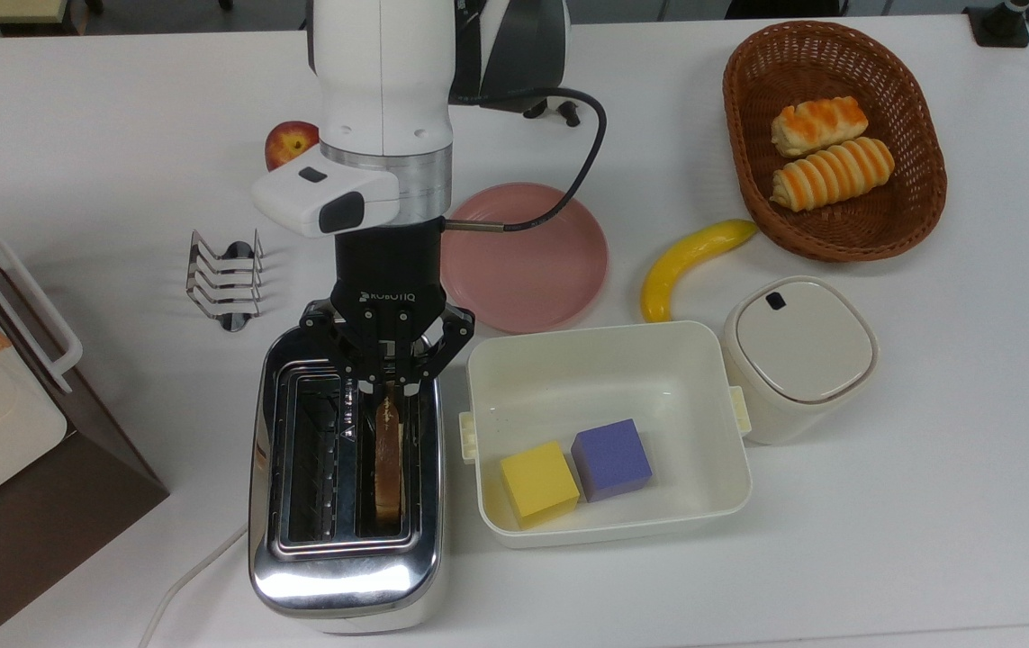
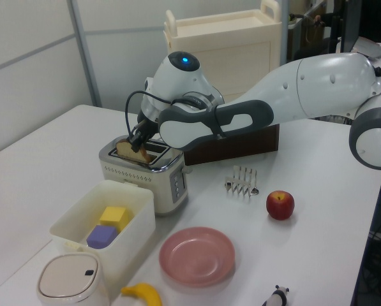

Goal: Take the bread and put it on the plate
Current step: 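Lift the bread slice out of the toaster slot, then carry the bread slice over the pink plate and lower it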

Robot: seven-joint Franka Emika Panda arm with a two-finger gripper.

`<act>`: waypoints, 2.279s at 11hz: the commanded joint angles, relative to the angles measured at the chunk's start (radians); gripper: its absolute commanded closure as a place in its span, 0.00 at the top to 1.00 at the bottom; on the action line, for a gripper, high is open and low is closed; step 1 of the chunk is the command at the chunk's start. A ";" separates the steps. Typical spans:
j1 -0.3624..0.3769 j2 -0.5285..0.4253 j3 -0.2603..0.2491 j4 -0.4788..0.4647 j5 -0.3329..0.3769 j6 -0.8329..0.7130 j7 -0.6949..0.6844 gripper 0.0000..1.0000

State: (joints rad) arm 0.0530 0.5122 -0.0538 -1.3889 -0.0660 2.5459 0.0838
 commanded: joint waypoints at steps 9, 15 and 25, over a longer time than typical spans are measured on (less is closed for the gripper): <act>0.016 -0.322 -0.001 0.004 0.081 -0.552 -0.129 0.00; 0.241 -0.330 -0.063 -0.169 0.022 -0.662 -0.256 0.00; 0.367 -0.297 -0.061 -0.375 -0.339 -0.541 -0.073 1.00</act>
State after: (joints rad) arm 0.3808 0.2406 -0.0958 -1.6981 -0.3638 1.9818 -0.0399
